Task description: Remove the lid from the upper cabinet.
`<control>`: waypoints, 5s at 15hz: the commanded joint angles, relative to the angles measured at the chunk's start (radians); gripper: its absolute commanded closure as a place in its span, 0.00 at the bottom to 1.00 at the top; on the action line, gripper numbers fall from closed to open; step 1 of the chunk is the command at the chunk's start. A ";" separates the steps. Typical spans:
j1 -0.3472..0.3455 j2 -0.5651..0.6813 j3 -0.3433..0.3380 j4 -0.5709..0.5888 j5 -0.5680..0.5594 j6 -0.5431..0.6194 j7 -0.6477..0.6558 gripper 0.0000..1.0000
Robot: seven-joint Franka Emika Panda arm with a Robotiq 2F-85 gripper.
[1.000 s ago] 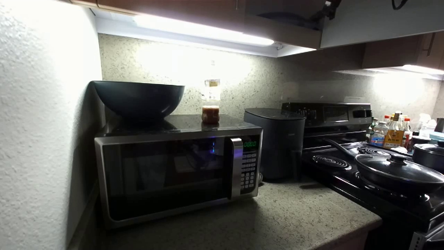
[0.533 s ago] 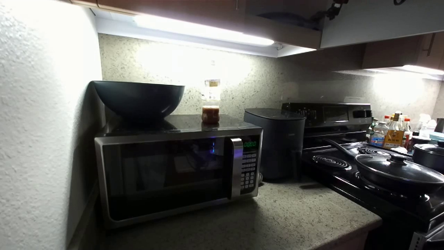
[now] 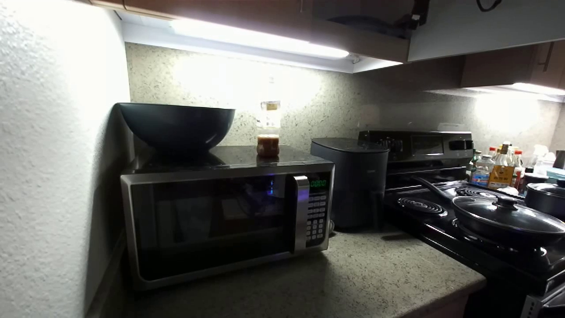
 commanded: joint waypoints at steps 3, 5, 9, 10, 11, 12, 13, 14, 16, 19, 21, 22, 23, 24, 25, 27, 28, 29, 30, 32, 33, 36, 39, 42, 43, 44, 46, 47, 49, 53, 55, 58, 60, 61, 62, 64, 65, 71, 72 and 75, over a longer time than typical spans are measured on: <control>0.000 0.038 -0.023 0.021 0.086 -0.013 -0.186 0.00; -0.002 0.048 -0.032 0.024 0.103 -0.011 -0.246 0.00; -0.001 0.065 -0.046 0.034 0.107 0.043 -0.405 0.00; 0.000 0.067 -0.047 0.037 0.105 0.063 -0.433 0.00; 0.000 0.066 -0.049 0.037 0.114 0.089 -0.458 0.00; 0.000 0.065 -0.051 0.033 0.124 0.117 -0.478 0.00; -0.002 0.069 -0.053 0.029 0.140 0.152 -0.468 0.00; -0.002 0.059 -0.054 0.006 0.147 0.183 -0.444 0.00; 0.002 0.060 -0.048 0.018 0.117 0.145 -0.415 0.00; 0.003 0.061 -0.050 0.018 0.133 0.143 -0.438 0.00; 0.004 0.063 -0.051 0.018 0.127 0.160 -0.464 0.00; 0.019 0.097 -0.034 0.063 0.112 0.148 -0.437 0.00; 0.021 0.103 -0.032 0.071 0.114 0.152 -0.442 0.00; 0.024 0.112 -0.029 0.084 0.118 0.155 -0.444 0.00; 0.029 0.124 -0.027 0.098 0.120 0.159 -0.451 0.00; 0.032 0.151 -0.026 0.133 0.132 0.158 -0.463 0.00; 0.031 0.164 -0.026 0.152 0.144 0.154 -0.467 0.03; 0.029 0.176 -0.025 0.170 0.155 0.151 -0.473 0.27; 0.027 0.187 -0.025 0.184 0.163 0.149 -0.478 0.28; 0.026 0.204 -0.023 0.205 0.169 0.149 -0.480 0.36; 0.026 0.206 -0.022 0.210 0.174 0.150 -0.483 0.42; 0.026 0.213 -0.020 0.229 0.186 0.149 -0.497 0.60; 0.029 0.217 -0.021 0.253 0.183 0.134 -0.469 0.76; 0.060 0.196 -0.021 0.284 0.073 0.033 -0.298 0.92; 0.069 0.175 -0.018 0.282 0.055 -0.020 -0.258 0.93; 0.080 0.161 -0.016 0.284 0.032 -0.077 -0.211 0.95; 0.101 0.126 -0.014 0.284 -0.012 -0.165 -0.110 0.93; 0.109 0.105 -0.013 0.280 -0.024 -0.201 -0.066 0.92; 0.117 0.074 -0.012 0.276 -0.025 -0.258 0.011 0.93; 0.113 0.037 -0.014 0.276 -0.017 -0.290 0.135 0.94; 0.110 0.070 -0.020 0.318 -0.006 -0.245 0.082 0.89; 0.110 0.064 -0.022 0.318 -0.006 -0.260 0.110 0.94; 0.104 0.132 -0.026 0.411 -0.042 -0.202 0.127 0.94; 0.101 0.176 -0.030 0.486 -0.043 -0.157 0.160 0.94; 0.099 0.200 -0.034 0.528 -0.038 -0.129 0.179 0.94; 0.094 0.253 -0.048 0.611 -0.039 -0.064 0.230 0.94; 0.094 0.269 -0.056 0.629 -0.046 -0.037 0.257 0.94; 0.129 0.237 -0.075 0.621 -0.089 0.031 0.371 0.94; 0.127 0.228 -0.075 0.640 -0.083 0.031 0.389 0.94; 0.094 0.268 -0.072 0.758 -0.003 -0.105 0.375 0.94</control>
